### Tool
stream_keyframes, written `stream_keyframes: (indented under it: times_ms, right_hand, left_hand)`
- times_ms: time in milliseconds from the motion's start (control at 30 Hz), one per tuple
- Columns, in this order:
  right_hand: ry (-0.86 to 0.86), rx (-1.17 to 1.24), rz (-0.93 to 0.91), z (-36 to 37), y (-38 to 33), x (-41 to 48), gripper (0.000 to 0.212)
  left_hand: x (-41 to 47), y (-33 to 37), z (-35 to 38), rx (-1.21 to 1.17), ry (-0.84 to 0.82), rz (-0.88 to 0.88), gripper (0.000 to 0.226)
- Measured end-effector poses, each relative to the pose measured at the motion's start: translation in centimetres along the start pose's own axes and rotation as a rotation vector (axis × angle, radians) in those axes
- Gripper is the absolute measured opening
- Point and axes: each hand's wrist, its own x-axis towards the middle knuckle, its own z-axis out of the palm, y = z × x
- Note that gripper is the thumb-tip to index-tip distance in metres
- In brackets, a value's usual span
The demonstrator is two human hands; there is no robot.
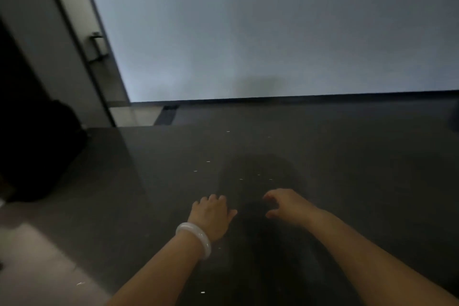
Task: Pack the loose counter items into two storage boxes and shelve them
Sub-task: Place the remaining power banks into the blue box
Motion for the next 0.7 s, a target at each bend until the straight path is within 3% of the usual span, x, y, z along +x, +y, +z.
stream_keyframes:
  times_ms: [333, 700]
  right_hand:
    - [-0.153, -0.097, -0.324, 8.1, -22.5, 10.3, 0.056]
    - [-0.357, -0.080, -0.637, 14.3, -36.5, 17.3, 0.054]
  left_hand:
    - [-5.4, -20.0, 0.7, -0.121, 0.022, -0.348, 0.049]
    - [-12.4, -30.3, 2.5, -0.295, 0.129, -0.877, 0.048]
